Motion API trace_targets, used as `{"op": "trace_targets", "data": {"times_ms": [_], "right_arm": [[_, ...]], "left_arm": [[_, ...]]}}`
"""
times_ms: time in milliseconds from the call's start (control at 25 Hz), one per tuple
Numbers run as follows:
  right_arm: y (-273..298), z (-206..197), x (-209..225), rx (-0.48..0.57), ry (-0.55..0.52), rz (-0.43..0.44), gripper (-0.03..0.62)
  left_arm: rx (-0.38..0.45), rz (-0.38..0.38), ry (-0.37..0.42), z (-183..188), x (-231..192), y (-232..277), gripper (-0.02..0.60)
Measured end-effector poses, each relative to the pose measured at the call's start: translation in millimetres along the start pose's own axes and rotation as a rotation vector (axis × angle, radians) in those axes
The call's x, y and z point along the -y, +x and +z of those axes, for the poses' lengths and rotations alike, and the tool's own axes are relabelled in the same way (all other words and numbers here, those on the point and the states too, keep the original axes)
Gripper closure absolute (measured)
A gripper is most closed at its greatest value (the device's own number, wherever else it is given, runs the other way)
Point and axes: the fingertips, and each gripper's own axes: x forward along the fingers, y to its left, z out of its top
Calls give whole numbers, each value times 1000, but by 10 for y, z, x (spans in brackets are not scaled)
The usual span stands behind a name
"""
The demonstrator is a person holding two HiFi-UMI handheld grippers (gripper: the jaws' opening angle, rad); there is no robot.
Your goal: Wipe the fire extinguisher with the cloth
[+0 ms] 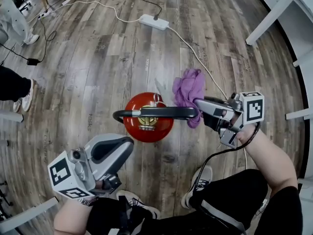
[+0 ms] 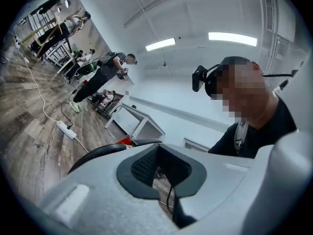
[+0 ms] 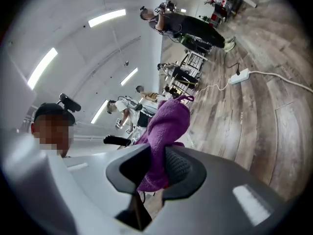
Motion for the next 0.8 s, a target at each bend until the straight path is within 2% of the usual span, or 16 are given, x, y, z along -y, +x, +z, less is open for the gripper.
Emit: {"op": "trace_targets", "data": {"times_ms": [240, 480, 560, 680, 720, 800], "right_arm": [[240, -333, 345, -51, 68, 54, 517], [520, -778, 945, -92, 138, 18, 517], [573, -1032, 1318, -136, 156, -56, 517], [513, -1574, 2068, -249, 160, -303, 519], [490, -1714, 2244, -279, 151, -372, 519], [461, -1857, 2388, -317, 134, -445, 519]], "left_arm": [[1, 17, -12, -16, -78, -2, 584], [1, 22, -4, 1, -148, -30, 584], [-11, 25, 9, -28, -177, -29, 584], [-20, 33, 17, -58, -219, -34, 584], [-20, 33, 19, -58, -227, -36, 584], [-25, 36, 29, -61, -245, -36, 584]]}}
